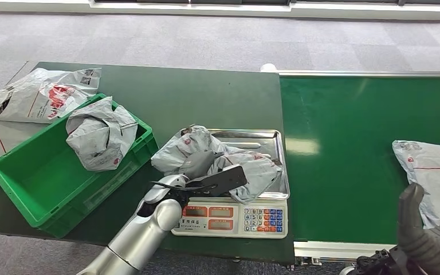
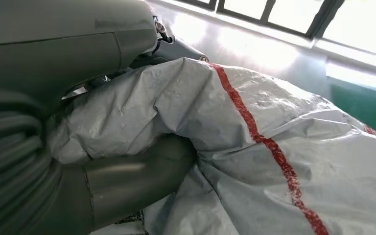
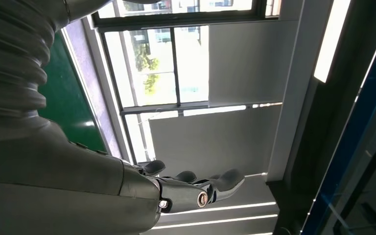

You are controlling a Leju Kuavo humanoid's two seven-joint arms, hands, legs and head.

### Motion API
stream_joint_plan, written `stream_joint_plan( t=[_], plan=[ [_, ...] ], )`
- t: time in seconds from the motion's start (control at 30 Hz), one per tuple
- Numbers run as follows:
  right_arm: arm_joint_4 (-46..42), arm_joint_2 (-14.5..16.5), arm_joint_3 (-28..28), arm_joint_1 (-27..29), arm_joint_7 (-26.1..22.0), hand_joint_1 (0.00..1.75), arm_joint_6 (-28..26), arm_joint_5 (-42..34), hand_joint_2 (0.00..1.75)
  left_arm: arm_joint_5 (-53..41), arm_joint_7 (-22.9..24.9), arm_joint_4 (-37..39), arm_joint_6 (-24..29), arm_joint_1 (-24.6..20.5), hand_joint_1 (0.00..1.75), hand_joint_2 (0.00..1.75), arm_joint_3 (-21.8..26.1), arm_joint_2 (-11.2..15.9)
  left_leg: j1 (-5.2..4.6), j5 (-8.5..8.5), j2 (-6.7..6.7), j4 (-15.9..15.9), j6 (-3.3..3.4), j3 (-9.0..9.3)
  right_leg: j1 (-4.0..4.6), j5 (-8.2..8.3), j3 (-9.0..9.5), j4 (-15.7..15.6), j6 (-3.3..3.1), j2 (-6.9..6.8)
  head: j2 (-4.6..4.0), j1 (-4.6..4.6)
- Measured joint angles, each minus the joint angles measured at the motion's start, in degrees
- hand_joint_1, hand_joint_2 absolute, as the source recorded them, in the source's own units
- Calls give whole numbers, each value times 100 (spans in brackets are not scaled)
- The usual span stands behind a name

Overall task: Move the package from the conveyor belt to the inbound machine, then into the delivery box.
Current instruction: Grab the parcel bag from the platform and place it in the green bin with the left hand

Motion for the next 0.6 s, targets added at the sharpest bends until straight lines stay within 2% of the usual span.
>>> stream_joint_plan(
  t=[0.07, 0.17, 0.3, 0.43, 0.6],
  plan=[
    [-2, -1, -16, 66, 1, 0, 0, -4, 175, 181, -268, -529, 636, 68, 175, 175, 130, 80, 2, 1, 0, 0, -1, -5, 3, 1, -5, 2, -2, 0, 0, 0],
    [-44, 1, -71, 248, 1, 0, -2, 29, 175, 250, -615, -1809, 1645, 109, 175, 175, 485, 314, 6, 1, 4, -1, -2, -14, 11, 2, -17, 3, -6, 8, 0, -1],
    [-120, 3, -103, 493, 0, 0, -2, 45, 175, 254, -852, -3411, 2516, 117, 175, 175, 1142, 633, 10, -2, 8, -8, -6, -15, 16, -5, -20, 3, -18, 11, 0, -1],
    [-146, 4, -103, 680, 0, 0, -2, 36, 175, 416, -998, -4406, 2955, 220, 175, 175, 1866, 932, 16, -4, 12, -12, -11, -10, 18, -12, -18, 3, -24, 11, 0, -1],
    [-144, 4, -102, 795, 0, 0, -2, 55, 175, 542, -1203, -4960, 3302, 555, 175, 175, 2607, 1162, 17, -4, 13, -12, -11, -9, 18, -12, -16, 3, -27, 11, 0, -1]
  ],
)
